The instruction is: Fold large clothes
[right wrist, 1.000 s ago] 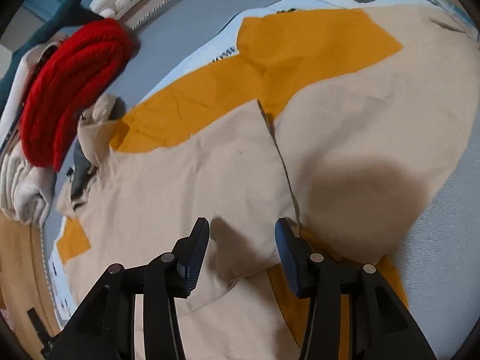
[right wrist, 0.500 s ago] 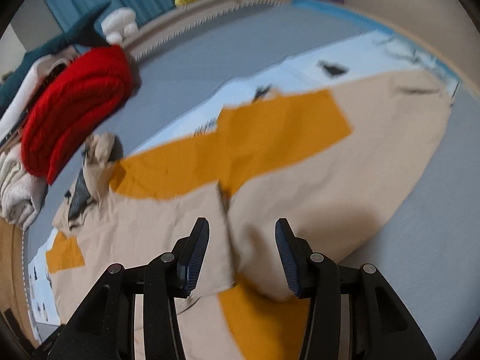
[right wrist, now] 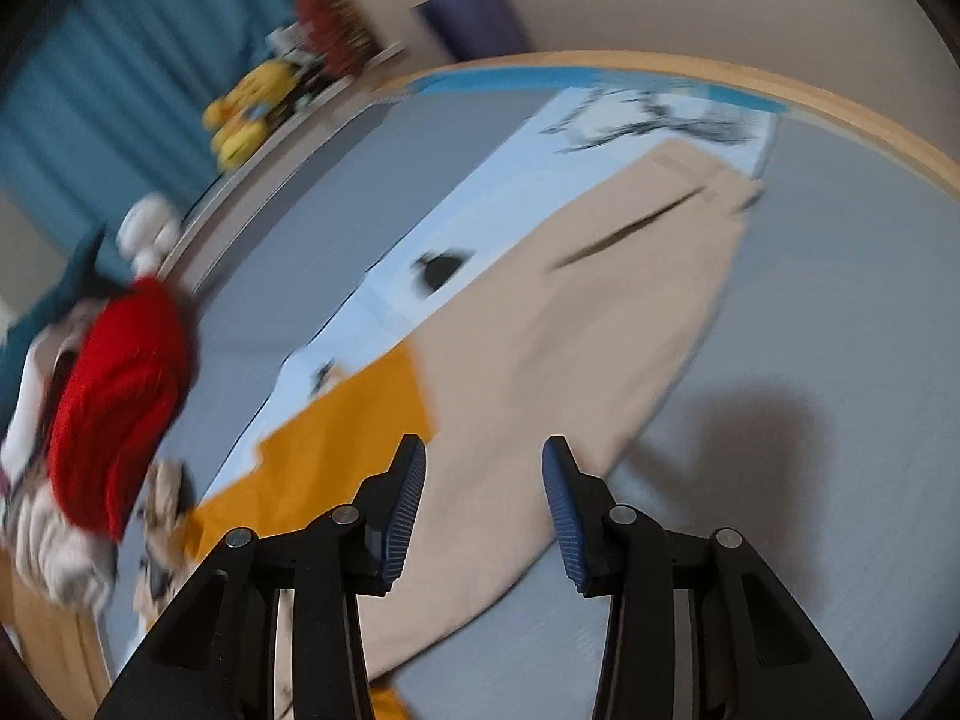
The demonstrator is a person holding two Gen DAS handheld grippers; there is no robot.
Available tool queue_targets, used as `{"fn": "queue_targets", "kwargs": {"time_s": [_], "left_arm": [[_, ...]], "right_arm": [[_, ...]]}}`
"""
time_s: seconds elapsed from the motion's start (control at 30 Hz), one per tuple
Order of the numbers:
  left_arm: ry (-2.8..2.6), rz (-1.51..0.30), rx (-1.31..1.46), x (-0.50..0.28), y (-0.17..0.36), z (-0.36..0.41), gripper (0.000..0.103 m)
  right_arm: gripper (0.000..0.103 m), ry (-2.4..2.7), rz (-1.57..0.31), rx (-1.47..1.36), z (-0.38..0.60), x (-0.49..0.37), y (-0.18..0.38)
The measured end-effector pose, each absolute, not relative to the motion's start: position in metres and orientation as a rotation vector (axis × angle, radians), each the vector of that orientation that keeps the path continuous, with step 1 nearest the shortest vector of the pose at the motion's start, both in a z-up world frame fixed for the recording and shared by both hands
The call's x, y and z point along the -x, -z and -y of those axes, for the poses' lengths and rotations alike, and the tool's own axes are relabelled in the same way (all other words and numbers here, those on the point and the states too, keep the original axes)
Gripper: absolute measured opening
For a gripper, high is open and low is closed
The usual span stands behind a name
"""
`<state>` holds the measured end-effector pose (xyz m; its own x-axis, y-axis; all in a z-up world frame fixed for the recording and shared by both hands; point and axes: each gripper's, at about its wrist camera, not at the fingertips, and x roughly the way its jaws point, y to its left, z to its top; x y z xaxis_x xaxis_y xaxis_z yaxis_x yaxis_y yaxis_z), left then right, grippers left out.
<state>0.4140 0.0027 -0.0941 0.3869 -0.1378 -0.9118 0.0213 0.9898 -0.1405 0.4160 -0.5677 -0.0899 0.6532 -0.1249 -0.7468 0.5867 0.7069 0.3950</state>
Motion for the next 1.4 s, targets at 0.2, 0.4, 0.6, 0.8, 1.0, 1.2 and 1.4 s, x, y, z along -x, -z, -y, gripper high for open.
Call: {"fn": "queue_targets", "kwargs": {"time_s": [0.2,0.4,0.6,0.8,1.0,1.2,1.4], "left_arm": [[0.123,-1.169,0.109,-0.426,0.099,0.005,0.033],[0.130,-1.174,0.095,-0.435,0.106,0.008,0.033],[0.138,-1.181,0.064,-0.436,0.110,0.011,0.033],[0.145,-1.181,0.066,-0.437,0.110,0.011,0.033],[0.145,-1.176,0.070,-0.436,0.107,0.006,0.033],[0.141,-1.164,0.077,-0.432,0.100,-0.003,0.033],[0.130,-1.144,0.096,-0.426,0.089,-0.017,0.033]], "right_arm": [[0.042,0.534,-0.772,-0.846,0.650,-0.402,0.126],[0.042,0.568,-0.806,-1.013,0.682,-0.404,0.171],[0.042,0.563,-0.767,-1.022,0.693,-0.414,0.187],[0.018,0.582,-0.704,-1.033,0.704,-0.416,0.191],[0.002,0.592,-0.661,-1.031,0.705,-0.416,0.194],[0.001,0.583,-0.539,-0.910,0.674,-0.425,0.149],[0.001,0.483,-0.507,-0.723,0.608,-0.453,0.099]]}}
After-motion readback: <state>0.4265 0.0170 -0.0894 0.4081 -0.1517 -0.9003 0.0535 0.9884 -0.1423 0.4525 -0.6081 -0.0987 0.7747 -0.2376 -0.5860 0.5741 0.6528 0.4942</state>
